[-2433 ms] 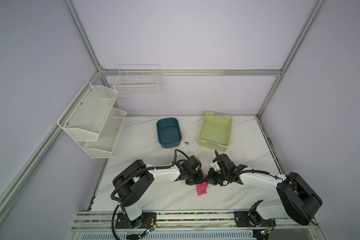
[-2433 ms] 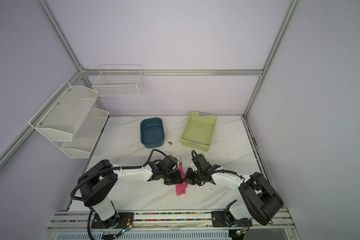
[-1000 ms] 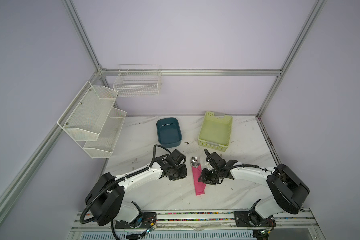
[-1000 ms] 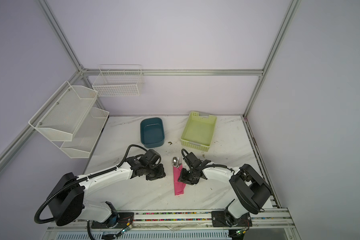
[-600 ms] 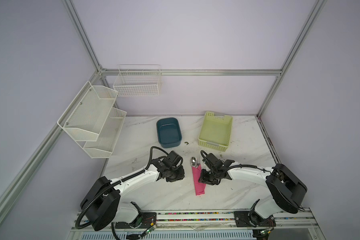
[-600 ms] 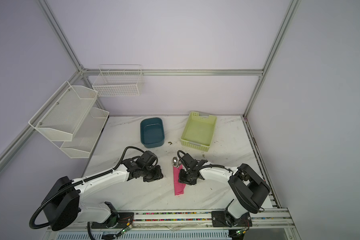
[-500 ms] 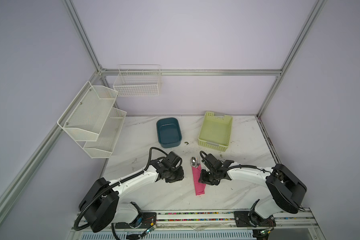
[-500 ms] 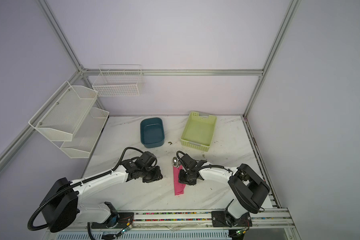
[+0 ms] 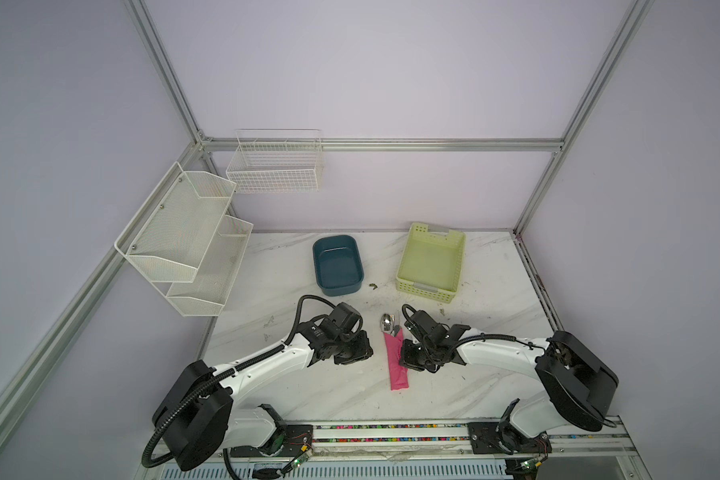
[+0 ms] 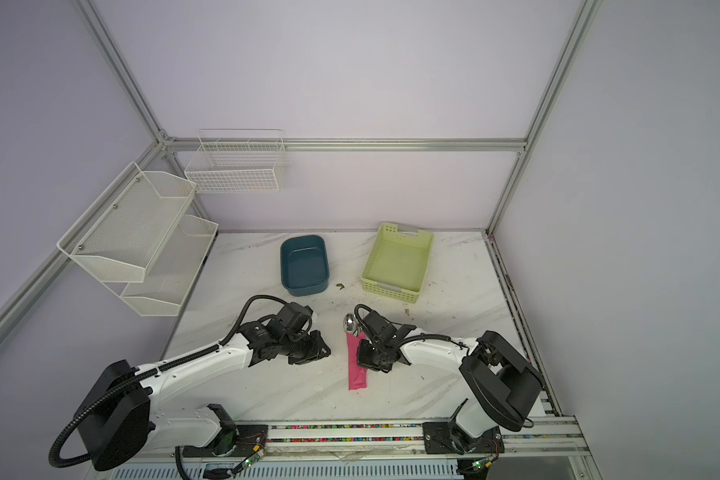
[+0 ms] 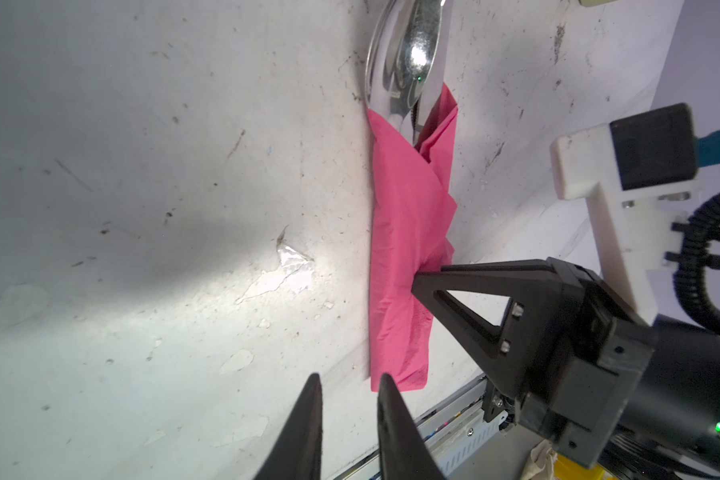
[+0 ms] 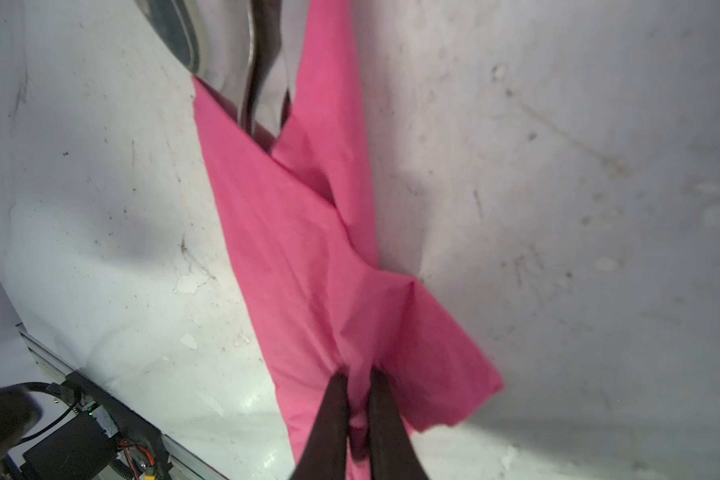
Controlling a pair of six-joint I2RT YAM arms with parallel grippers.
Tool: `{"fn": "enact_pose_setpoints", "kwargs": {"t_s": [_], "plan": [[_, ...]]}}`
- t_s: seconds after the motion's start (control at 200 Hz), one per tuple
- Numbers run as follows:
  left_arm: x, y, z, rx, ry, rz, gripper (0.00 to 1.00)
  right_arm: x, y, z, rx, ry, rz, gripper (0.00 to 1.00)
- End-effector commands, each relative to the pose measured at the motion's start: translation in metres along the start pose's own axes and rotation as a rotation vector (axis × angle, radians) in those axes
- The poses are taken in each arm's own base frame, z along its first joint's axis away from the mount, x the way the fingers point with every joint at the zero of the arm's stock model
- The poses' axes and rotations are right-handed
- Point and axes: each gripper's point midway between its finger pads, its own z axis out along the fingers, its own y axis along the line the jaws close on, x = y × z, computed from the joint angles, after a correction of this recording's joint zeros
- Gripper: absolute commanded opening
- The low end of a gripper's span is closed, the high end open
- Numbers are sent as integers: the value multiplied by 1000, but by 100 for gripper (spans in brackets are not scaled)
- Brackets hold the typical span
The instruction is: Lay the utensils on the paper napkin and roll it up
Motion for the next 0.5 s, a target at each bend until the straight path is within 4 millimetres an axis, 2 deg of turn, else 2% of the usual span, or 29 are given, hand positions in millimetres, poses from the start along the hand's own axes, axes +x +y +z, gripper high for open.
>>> {"fn": "enact_pose_setpoints", "kwargs": {"t_s": [0.0, 0.315, 0.34, 0.495], "plan": [[4, -8, 11, 78, 19, -17, 26, 22, -46, 15, 136, 65, 36, 11], [8, -24, 31, 144, 36, -34, 28, 24, -34, 20, -47, 128, 52, 7], [11, -18, 40, 123, 54, -46, 28, 23, -34, 20, -62, 132, 56, 6], [13, -15, 50, 147, 55, -68, 32, 21, -39, 21, -130, 167, 77, 5]]}}
